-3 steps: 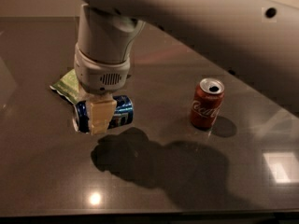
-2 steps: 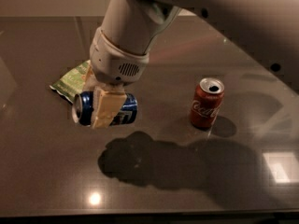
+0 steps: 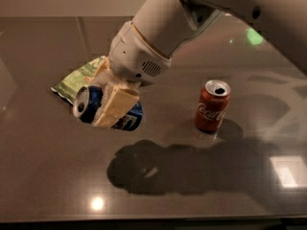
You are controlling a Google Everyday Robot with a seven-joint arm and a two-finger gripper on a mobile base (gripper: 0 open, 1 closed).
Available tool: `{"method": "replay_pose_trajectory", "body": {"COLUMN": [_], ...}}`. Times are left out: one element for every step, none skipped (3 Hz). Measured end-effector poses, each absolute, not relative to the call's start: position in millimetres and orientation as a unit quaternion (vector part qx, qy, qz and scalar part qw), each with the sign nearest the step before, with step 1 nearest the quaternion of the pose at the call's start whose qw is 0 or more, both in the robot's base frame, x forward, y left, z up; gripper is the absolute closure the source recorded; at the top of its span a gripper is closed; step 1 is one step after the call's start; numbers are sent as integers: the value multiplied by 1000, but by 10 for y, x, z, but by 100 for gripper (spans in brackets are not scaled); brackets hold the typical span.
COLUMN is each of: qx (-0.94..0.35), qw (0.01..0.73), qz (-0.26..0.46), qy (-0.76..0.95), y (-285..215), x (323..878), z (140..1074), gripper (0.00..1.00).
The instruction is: Pick pepsi can
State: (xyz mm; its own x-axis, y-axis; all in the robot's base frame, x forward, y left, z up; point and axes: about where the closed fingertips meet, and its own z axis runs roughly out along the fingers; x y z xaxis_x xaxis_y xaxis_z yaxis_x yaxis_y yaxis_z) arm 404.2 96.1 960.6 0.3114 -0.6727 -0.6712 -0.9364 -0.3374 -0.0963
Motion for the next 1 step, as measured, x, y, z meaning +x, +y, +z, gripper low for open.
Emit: {"method": "replay_pose_trajectory", "body": {"qx": [-772], "qw": [244], "qz": [270], "qy": [521], "y": [962], "x": [4041], "z": [9606], "gripper": [100]}}
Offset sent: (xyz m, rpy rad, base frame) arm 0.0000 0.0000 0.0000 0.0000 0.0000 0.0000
